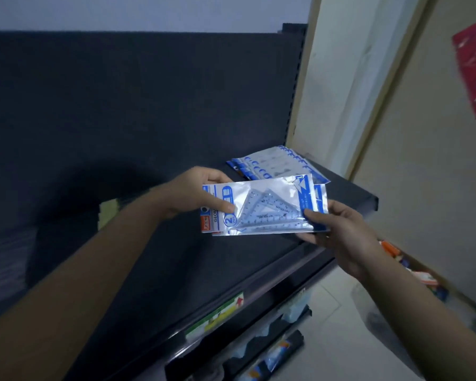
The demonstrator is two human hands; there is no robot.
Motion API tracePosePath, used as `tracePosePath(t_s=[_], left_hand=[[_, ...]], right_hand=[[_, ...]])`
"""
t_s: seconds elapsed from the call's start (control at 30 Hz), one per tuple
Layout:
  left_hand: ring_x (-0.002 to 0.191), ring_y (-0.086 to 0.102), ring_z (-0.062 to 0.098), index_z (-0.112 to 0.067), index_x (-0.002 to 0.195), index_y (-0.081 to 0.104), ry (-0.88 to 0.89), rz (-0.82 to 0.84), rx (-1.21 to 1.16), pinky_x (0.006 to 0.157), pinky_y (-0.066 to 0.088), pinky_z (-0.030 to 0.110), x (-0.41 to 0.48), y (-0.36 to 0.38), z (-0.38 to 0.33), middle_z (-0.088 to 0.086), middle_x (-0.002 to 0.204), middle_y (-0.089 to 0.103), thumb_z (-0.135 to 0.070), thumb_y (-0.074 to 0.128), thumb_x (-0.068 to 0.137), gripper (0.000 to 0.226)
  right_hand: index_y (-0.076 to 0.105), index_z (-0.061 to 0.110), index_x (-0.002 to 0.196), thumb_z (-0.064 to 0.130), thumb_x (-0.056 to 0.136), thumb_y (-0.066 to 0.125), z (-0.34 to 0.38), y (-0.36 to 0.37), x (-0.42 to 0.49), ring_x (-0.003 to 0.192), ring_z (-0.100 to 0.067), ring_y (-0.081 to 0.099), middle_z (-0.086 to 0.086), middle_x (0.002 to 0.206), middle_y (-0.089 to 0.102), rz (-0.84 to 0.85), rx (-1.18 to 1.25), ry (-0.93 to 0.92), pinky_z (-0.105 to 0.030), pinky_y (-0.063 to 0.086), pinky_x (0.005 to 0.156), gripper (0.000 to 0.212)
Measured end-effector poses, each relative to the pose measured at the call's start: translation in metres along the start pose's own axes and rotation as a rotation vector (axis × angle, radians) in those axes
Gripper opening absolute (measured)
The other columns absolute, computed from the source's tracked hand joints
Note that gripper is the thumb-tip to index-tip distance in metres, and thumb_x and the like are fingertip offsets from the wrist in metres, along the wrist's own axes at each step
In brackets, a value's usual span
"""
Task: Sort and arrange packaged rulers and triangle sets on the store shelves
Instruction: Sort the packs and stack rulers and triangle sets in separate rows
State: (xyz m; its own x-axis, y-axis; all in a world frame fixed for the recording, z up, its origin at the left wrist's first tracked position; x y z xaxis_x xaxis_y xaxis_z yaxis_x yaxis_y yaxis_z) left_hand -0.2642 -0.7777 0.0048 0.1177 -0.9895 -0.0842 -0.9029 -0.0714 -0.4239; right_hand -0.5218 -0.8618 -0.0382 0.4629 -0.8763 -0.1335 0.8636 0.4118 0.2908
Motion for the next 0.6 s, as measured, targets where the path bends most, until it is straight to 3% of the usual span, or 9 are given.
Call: tracePosePath(t_s=[0.23, 0.33, 0.4, 0.5, 0.6], left_hand=[[0.09, 0.071, 0.019, -0.01, 0.095, 0.07, -0.047, 0.05, -0.006, 0.083, 0.056, 0.033, 0.108, 0.037, -0.001, 0.005, 0.098, 0.074, -0.002, 0.067, 0.084, 0.014], [0.084, 0.069, 0.014, -0.006, 0.095, 0.07, -0.091, 0.026, 0.093, 0.079, 0.053, 0.027, 0.132, 0.045, -0.003, 0.008, 0.097, 0.074, -0.008, 0.069, 0.083, 0.012], [0.076, 0.066, 0.003, -0.013, 0.088, 0.071, -0.127, 0.0, 0.134, 0.071, 0.052, 0.017, 0.142, 0.05, -0.003, -0.001, 0.089, 0.074, -0.013, 0.075, 0.08, 0.01], [0.075, 0.065, -0.003, -0.02, 0.083, 0.07, -0.17, -0.05, 0.206, 0.066, 0.05, 0.012, 0.152, 0.054, -0.003, -0.012, 0.085, 0.072, -0.02, 0.083, 0.072, 0.017], [0.094, 0.063, 0.004, -0.02, 0.092, 0.068, -0.251, -0.153, 0.315, 0.081, 0.05, 0.021, 0.153, 0.059, -0.004, -0.007, 0.1, 0.068, -0.027, 0.086, 0.067, 0.032]], right_hand=[[0.063, 0.002, 0.094, 0.006, 0.07, 0.075, 0.032, -0.069, 0.102, 0.075, -0.024, 0.071, -0.011, 0.089, 0.073, -0.021, -0.195, 0.033, -0.031, 0.057, 0.059, 0.027], [0.064, 0.007, 0.092, -0.004, 0.072, 0.072, 0.041, -0.086, 0.136, 0.069, -0.018, 0.07, -0.005, 0.082, 0.074, 0.046, -0.31, 0.006, -0.027, 0.056, 0.057, 0.025], [0.063, 0.007, 0.094, -0.01, 0.073, 0.07, 0.041, -0.093, 0.157, 0.069, -0.016, 0.069, -0.006, 0.082, 0.074, 0.084, -0.419, -0.02, -0.027, 0.056, 0.061, 0.028], [0.063, 0.006, 0.095, -0.002, 0.077, 0.072, 0.04, -0.095, 0.183, 0.073, -0.019, 0.067, -0.007, 0.085, 0.071, 0.112, -0.566, -0.088, -0.026, 0.055, 0.064, 0.022], [0.06, 0.014, 0.096, 0.004, 0.077, 0.073, 0.038, -0.093, 0.206, 0.065, -0.012, 0.059, 0.002, 0.075, 0.064, 0.168, -0.725, -0.249, -0.018, 0.048, 0.06, 0.024]])
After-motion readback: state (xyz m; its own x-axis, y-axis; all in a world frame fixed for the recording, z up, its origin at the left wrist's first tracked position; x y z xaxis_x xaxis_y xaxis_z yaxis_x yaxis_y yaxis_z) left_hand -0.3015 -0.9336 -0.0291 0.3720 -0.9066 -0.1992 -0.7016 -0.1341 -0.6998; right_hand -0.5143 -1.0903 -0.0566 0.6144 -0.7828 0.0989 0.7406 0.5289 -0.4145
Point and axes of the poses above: each hand's wrist, its own x-axis towards the middle knuckle, its own y-axis out of the palm, z = x × y, the point moved 2 cm from there along x, towards the middle knuckle
